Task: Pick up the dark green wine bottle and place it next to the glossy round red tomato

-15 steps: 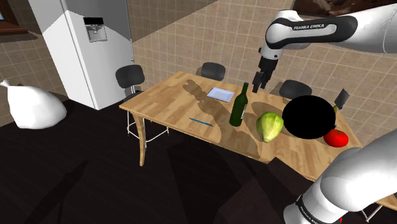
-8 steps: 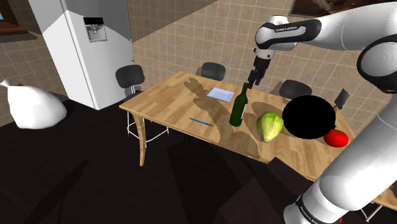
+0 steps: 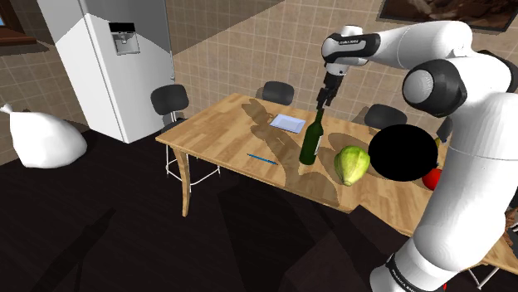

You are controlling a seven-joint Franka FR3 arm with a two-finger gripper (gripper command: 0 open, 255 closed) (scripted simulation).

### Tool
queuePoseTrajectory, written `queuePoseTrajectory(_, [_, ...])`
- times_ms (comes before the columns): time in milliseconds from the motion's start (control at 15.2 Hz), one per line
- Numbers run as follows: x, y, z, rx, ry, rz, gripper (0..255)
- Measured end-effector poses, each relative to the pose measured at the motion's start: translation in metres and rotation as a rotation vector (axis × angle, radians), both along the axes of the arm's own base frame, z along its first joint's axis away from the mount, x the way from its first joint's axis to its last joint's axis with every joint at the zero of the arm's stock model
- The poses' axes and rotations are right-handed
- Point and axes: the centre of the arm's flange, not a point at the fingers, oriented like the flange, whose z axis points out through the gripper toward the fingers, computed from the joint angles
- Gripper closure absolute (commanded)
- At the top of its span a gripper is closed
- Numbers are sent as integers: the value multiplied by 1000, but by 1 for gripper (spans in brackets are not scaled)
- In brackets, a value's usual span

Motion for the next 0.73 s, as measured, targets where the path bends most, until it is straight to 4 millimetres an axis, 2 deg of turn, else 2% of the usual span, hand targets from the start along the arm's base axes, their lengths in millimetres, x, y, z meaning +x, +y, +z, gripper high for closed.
queuePoseTrajectory(132, [5, -8, -7, 1, -3, 2, 0])
queuePoseTrajectory(528, [9, -8, -38, 1, -4, 4, 0])
queuePoseTrajectory(726, [10, -8, -41, 1, -4, 4, 0])
